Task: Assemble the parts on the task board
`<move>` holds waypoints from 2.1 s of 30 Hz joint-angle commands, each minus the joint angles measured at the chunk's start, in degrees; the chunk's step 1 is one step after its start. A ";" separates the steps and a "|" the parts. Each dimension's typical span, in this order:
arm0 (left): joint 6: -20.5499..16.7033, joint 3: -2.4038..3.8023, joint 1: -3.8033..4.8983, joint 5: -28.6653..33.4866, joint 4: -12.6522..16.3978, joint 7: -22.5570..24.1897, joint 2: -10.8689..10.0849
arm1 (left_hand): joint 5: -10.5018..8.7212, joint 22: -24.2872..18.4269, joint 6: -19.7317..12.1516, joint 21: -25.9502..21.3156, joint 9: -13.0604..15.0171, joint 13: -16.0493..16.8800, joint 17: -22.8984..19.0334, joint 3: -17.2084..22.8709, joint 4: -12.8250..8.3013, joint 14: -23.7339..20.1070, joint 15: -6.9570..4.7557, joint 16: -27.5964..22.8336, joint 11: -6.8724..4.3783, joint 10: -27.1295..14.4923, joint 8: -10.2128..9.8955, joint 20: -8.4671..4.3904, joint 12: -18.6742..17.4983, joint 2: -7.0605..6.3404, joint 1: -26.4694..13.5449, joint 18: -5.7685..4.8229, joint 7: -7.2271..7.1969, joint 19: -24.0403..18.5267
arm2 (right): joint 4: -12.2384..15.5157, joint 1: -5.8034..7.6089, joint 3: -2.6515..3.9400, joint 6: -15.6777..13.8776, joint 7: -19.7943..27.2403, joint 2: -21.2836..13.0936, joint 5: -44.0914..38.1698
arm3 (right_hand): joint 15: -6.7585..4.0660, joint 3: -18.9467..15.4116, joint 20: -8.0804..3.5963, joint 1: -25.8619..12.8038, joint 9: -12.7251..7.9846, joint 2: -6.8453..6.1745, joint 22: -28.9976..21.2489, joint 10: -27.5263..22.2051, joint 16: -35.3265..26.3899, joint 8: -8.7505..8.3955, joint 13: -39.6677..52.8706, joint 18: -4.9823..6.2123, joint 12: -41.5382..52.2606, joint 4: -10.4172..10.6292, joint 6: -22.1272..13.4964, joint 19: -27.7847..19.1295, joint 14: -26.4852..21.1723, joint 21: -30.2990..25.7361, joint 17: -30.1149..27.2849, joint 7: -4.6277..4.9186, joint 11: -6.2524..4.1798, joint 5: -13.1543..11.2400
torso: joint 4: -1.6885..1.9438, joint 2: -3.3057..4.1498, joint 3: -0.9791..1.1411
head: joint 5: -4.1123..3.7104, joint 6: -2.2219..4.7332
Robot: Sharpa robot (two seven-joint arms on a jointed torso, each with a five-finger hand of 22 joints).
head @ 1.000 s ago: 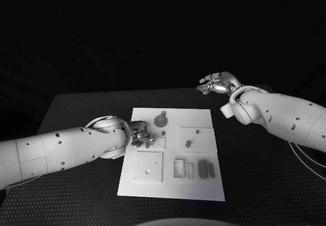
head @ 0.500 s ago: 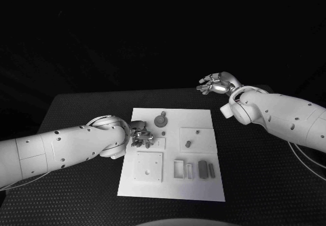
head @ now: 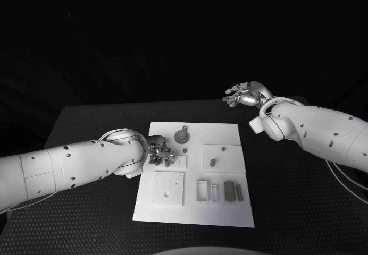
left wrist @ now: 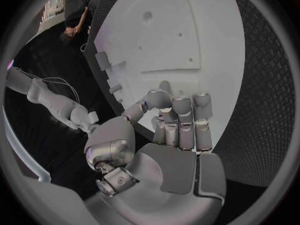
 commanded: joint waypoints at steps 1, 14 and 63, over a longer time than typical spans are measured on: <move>1.37 -0.02 0.00 -2.69 0.07 -0.58 0.23 | 0.53 1.11 3.04 0.39 0.08 -0.06 -0.05 0.26 -0.11 -0.02 -0.57 0.25 -1.74 -2.11 0.27 -6.34 0.35 1.95 1.63 0.00 -2.77 -0.03 | 0.02 0.00 0.03 0.78 0.51 0.07 -0.05 | 0.28 -0.24 0.08 -0.31 -0.11 0.15 0.09 -6.79 -0.36 0.35 -0.08 -0.62 0.23 -0.09 0.91 0.21 -0.06 -0.23 0.08 1.04 4.42 0.19 | -0.01 0.01 0.00 | 0.02 -0.05; 2.16 -0.02 0.01 -5.54 -0.23 -1.13 0.18 | 1.10 1.13 3.15 0.63 0.16 -0.11 -0.10 0.79 -0.09 0.07 -0.61 0.47 -1.84 -2.09 0.39 -6.44 0.59 1.25 2.20 0.13 -2.87 0.07 | -0.02 0.00 0.03 0.76 0.55 0.12 -0.05 | 0.28 -0.27 0.10 -0.34 -0.13 0.16 0.15 -6.80 -0.39 0.36 -0.14 -0.63 0.25 -0.09 0.91 0.23 -0.06 -0.29 0.10 1.04 4.42 0.17 | 0.00 0.03 -0.01 | 0.03 -0.09; 4.68 -0.36 0.00 -6.19 0.35 -0.94 2.62 | -6.94 0.84 3.83 0.48 0.35 -0.83 -0.74 -0.73 2.09 0.21 -0.53 0.70 -1.74 -1.96 0.83 -6.30 1.37 0.89 -0.45 0.18 -2.86 0.22 | 0.34 0.00 0.03 0.71 0.52 -0.13 -0.05 | 0.29 -0.28 0.10 -0.30 -0.23 0.12 0.33 -6.80 -0.49 0.41 -0.35 -0.62 0.36 -0.13 0.91 0.31 -0.03 -0.50 0.21 1.05 4.43 0.24 | -0.01 0.03 0.01 | 0.12 -0.09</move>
